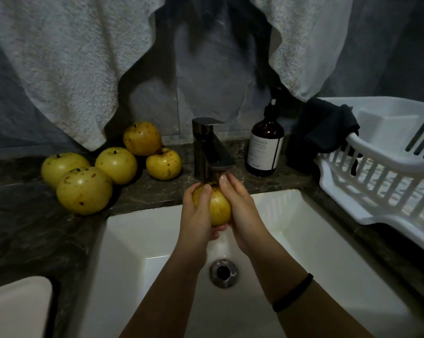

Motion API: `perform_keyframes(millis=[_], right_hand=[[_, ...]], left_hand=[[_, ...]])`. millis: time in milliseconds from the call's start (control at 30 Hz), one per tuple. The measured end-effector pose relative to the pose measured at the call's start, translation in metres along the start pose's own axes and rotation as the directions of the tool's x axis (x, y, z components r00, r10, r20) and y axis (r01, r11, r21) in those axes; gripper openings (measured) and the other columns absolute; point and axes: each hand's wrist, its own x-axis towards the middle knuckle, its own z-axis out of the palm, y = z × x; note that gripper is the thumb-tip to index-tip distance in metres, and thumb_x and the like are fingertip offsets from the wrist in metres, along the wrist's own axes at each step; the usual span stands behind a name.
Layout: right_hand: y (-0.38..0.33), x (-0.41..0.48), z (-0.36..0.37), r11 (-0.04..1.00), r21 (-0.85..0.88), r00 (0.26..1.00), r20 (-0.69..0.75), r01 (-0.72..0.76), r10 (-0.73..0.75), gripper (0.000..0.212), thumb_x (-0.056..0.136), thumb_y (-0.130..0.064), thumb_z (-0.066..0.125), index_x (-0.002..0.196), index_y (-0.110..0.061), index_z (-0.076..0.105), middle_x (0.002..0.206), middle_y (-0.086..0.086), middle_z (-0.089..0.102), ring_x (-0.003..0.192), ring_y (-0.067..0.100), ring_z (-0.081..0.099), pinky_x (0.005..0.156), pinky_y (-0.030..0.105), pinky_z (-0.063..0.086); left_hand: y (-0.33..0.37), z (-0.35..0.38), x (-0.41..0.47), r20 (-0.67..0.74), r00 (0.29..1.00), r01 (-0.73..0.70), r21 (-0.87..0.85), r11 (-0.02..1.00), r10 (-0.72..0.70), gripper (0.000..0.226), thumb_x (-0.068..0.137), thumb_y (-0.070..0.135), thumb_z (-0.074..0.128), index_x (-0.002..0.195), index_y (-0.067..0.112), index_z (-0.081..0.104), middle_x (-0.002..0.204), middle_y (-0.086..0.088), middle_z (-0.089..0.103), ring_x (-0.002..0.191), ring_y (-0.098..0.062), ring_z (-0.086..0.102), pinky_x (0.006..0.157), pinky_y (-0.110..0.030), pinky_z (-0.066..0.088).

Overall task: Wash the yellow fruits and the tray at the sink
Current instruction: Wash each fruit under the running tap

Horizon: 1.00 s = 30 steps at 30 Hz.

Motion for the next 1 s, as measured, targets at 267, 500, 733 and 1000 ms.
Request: perform_keyframes(millis=[267, 500, 733, 1000], right_hand=[[-0.007, -0.001, -0.002, 0.893, -0.137, 0.903, -0.050, -0.429, 0.426, 0.067, 0.083, -0.074, 0.039, 0.131, -0.027, 0.045, 0.120, 0.015, 0.058, 0.094, 0.033, 0.067, 0.071, 0.038, 0.057], [-0.008, -0.001, -0.003, 0.917, -0.128, 0.926, -0.071, -0.378, 0.371, 0.048, 0.090, -0.059, 0.046, 0.125, -0.026, 0.049, 0.120, 0.011, 0.056, 0.099, 0.027, 0.060, 0.063, 0.029, 0.047], [-0.004, -0.001, 0.000, 0.955, -0.212, 0.975, 0.029, -0.207, 0.218, 0.050, 0.088, -0.065, 0.040, 0.129, -0.037, 0.042, 0.130, 0.004, 0.048, 0.110, 0.028, 0.057, 0.067, 0.037, 0.059], [-0.004, -0.002, -0.005, 0.960, -0.223, 0.977, 0.093, -0.167, 0.191, 0.094, 0.053, -0.064, 0.064, 0.137, -0.030, 0.039, 0.130, 0.001, 0.052, 0.110, 0.019, 0.056, 0.077, 0.031, 0.052]], left_hand=[[-0.013, -0.001, 0.009, -0.092, 0.991, -0.075, 0.182, 0.980, 0.093, 0.029, 0.097, 0.052, 0.030, 0.123, 0.046, 0.043, 0.121, 0.003, 0.053, 0.107, -0.024, 0.057, 0.093, -0.053, 0.049], [-0.015, 0.000, 0.007, -0.117, 0.982, -0.108, 0.289, 0.951, 0.148, 0.048, 0.095, 0.060, 0.020, 0.136, 0.042, 0.039, 0.130, 0.004, 0.051, 0.115, -0.024, 0.053, 0.097, -0.052, 0.045], [-0.018, -0.005, 0.014, -0.181, 0.975, -0.087, 0.213, 0.973, 0.126, 0.048, 0.094, 0.062, 0.027, 0.130, 0.037, 0.045, 0.122, 0.001, 0.055, 0.111, -0.024, 0.055, 0.098, -0.052, 0.045], [-0.011, -0.011, 0.020, -0.257, 0.962, 0.077, -0.073, 0.994, -0.093, 0.054, 0.101, 0.050, 0.023, 0.130, 0.016, 0.053, 0.065, -0.012, 0.054, 0.046, -0.016, 0.050, 0.037, -0.018, 0.035]])
